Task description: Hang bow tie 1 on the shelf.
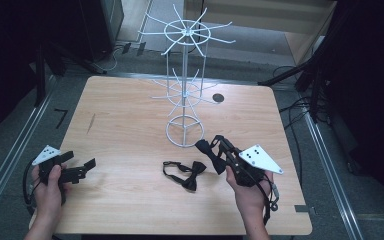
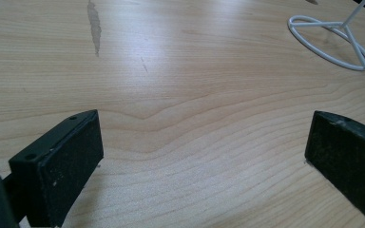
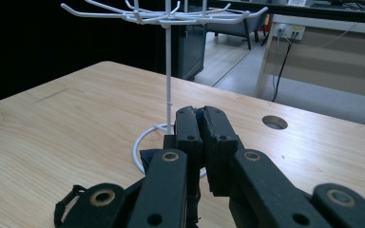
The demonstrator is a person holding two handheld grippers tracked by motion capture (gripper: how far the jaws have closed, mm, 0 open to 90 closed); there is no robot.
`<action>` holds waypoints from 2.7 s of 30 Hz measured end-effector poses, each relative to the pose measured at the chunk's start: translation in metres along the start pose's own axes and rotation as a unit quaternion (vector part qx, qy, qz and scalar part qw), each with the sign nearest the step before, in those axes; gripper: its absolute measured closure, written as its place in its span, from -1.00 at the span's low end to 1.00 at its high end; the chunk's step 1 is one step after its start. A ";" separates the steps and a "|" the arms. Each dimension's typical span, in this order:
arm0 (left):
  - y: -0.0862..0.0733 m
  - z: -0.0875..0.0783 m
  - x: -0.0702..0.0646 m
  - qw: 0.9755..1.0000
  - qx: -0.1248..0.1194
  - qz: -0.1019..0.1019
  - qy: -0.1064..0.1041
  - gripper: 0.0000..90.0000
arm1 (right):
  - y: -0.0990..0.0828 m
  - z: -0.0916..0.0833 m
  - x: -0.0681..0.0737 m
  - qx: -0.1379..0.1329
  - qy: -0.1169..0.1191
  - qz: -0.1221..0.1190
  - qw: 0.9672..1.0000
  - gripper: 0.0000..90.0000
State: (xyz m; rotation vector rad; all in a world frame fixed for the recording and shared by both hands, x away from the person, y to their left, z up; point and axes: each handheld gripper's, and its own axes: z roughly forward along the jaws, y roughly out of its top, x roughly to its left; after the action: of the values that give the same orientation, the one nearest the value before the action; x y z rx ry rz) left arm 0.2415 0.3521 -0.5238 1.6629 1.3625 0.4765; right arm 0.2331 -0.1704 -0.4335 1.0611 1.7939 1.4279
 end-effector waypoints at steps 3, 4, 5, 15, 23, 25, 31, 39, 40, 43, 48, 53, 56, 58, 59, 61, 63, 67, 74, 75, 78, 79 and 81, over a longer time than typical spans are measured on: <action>0.000 0.000 0.000 1.000 0.000 0.000 0.000 -1.00 | 0.002 0.003 0.003 0.000 0.004 -0.002 1.000 0.94; 0.000 0.000 0.000 1.000 0.000 0.000 0.000 -1.00 | 0.003 0.004 0.004 -0.001 0.005 -0.004 1.000 0.94; 0.000 0.000 0.000 1.000 0.000 0.000 0.000 -1.00 | 0.004 0.005 0.006 0.001 0.006 -0.003 1.000 0.94; 0.000 0.000 0.000 1.000 0.000 0.000 -0.001 -1.00 | 0.011 0.012 0.013 -0.002 0.016 -0.008 1.000 0.94; 0.000 0.000 0.000 1.000 0.000 0.000 0.000 -1.00 | 0.019 0.018 0.017 -0.004 0.022 -0.015 1.000 0.94; 0.000 0.000 0.000 1.000 0.000 0.000 -0.001 -1.00 | 0.021 0.019 0.019 -0.005 0.024 -0.016 1.000 0.94; 0.000 0.000 0.000 1.000 0.001 0.001 -0.001 -1.00 | 0.026 0.023 0.023 -0.007 0.029 -0.016 0.999 0.95; 0.000 0.000 0.000 1.000 0.002 0.001 -0.001 -1.00 | 0.033 0.028 0.027 -0.012 0.035 -0.021 0.999 0.94; 0.000 0.000 0.000 1.000 0.001 0.001 -0.001 -1.00 | 0.034 0.028 0.027 -0.012 0.035 -0.020 0.999 0.94; 0.000 0.000 0.000 1.000 0.001 0.001 -0.001 -1.00 | 0.038 0.028 0.029 -0.015 0.037 -0.022 0.999 0.94; 0.000 0.000 0.000 1.000 0.002 0.002 -0.001 -1.00 | 0.043 0.027 0.032 -0.020 0.043 -0.026 0.999 0.94; 0.000 0.000 0.000 1.000 0.002 0.002 -0.001 -1.00 | 0.048 0.027 0.034 -0.023 0.045 -0.031 0.998 0.94; 0.000 0.000 0.000 1.000 0.003 0.002 -0.002 -1.00 | 0.051 0.028 0.034 -0.024 0.046 -0.034 0.998 0.94; 0.000 0.000 0.000 1.000 0.002 0.001 -0.002 -1.00 | 0.053 0.028 0.034 -0.024 0.046 -0.036 0.998 0.94; 0.000 0.000 0.000 1.000 0.002 0.001 -0.002 -1.00 | 0.054 0.028 0.034 -0.024 0.046 -0.035 0.998 0.94; 0.000 0.000 0.000 1.000 0.002 0.001 -0.002 -1.00 | 0.056 0.028 0.034 -0.025 0.047 -0.039 0.998 0.94; 0.000 0.000 0.000 1.000 0.002 0.001 -0.002 -1.00 | 0.059 0.028 0.034 -0.024 0.046 -0.039 0.998 0.94; 0.000 0.000 0.001 1.000 0.002 0.001 -0.002 -1.00 | 0.063 0.029 0.033 -0.026 0.046 -0.041 0.998 0.94; 0.000 0.000 0.001 1.000 0.000 0.001 -0.003 -1.00 | 0.069 0.034 0.032 -0.023 0.047 -0.043 0.998 0.94; 0.000 0.000 0.001 1.000 0.000 0.001 -0.003 -1.00 | 0.070 0.034 0.032 -0.022 0.048 -0.043 0.998 0.94; 0.000 0.000 0.001 1.000 0.001 0.002 -0.003 -1.00 | 0.071 0.036 0.033 -0.021 0.049 -0.044 0.998 0.94; 0.000 0.000 0.001 1.000 0.001 0.002 -0.003 -1.00 | 0.071 0.036 0.033 -0.021 0.049 -0.044 0.998 0.94; 0.000 0.000 0.000 1.000 0.000 0.000 -0.003 -1.00 | 0.071 0.038 0.030 -0.022 0.048 -0.043 0.998 0.94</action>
State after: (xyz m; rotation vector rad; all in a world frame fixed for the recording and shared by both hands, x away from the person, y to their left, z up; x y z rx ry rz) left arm 0.2419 0.3525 -0.5239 1.6633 1.3576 0.4702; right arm 0.2651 -0.1186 -0.3723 0.8956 1.8445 1.4802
